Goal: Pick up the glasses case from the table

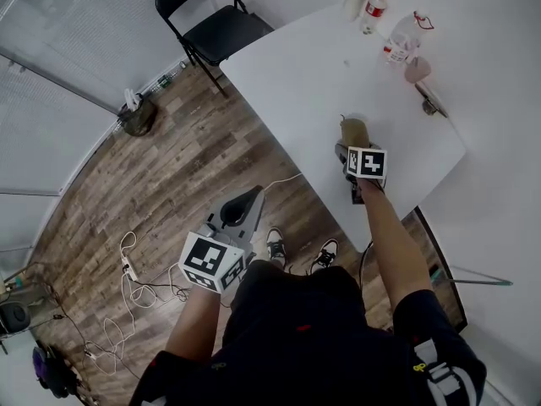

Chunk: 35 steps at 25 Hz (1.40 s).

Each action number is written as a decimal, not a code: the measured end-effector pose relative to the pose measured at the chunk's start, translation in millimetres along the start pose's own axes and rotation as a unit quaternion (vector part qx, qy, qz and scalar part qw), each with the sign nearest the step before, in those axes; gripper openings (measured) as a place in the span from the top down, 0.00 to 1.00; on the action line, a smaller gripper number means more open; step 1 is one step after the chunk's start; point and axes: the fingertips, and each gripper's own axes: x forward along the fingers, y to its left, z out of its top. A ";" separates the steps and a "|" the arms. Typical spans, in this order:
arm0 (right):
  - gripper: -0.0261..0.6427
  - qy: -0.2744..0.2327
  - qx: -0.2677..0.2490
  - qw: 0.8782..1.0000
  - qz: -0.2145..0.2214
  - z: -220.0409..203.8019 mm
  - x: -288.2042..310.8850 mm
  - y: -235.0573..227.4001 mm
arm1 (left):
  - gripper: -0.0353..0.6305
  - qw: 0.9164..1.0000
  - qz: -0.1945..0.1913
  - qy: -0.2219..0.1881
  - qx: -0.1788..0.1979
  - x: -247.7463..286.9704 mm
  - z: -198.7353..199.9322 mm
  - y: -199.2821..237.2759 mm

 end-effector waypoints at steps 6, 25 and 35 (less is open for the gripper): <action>0.35 -0.110 0.002 0.993 0.034 30.8 -80.7 1.8 | 0.92 0.999 -0.023 -0.012 0.021 1.4 13.2 -25.1; 0.35 -0.388 -0.084 0.918 0.012 72.3 -412.4 2.7 | 0.92 0.986 -0.097 -0.109 0.079 4.4 110.8 -131.5; 0.35 -0.416 -0.096 0.904 0.000 50.3 -466.9 -5.9 | 0.92 0.978 -0.128 -0.128 0.100 6.8 127.1 -179.6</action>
